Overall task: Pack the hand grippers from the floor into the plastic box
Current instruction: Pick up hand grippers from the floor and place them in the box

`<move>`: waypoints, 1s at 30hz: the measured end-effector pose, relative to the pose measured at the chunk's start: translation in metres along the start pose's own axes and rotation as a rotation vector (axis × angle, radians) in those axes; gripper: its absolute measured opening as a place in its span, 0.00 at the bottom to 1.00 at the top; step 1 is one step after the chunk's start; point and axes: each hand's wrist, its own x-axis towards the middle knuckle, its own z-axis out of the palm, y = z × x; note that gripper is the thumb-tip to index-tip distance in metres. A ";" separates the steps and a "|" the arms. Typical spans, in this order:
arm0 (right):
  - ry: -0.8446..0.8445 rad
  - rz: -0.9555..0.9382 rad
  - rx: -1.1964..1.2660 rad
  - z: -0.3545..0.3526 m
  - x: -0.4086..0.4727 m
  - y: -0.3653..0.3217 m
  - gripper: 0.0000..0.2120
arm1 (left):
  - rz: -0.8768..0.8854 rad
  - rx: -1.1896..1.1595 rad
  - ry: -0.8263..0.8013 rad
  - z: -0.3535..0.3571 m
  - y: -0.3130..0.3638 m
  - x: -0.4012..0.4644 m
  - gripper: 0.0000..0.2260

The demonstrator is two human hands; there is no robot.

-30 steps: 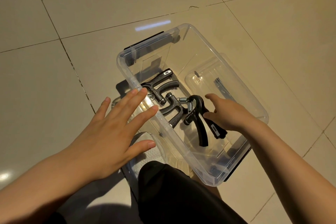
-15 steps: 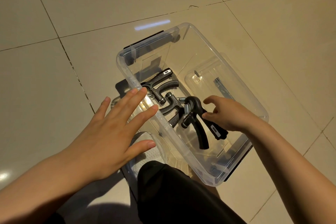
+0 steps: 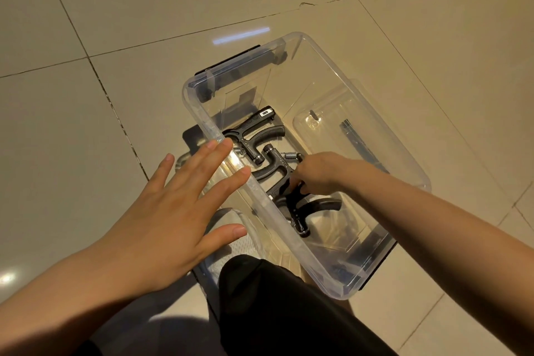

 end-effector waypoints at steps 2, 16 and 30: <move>0.119 0.038 0.036 0.015 0.002 0.003 0.13 | -0.001 -0.005 -0.001 0.000 0.000 0.000 0.29; 0.222 0.064 -0.043 0.021 0.007 0.011 0.16 | -0.003 0.013 0.000 0.000 0.001 0.001 0.29; 0.206 0.378 0.289 0.015 0.036 -0.044 0.58 | -0.004 0.044 -0.011 -0.003 0.004 0.002 0.29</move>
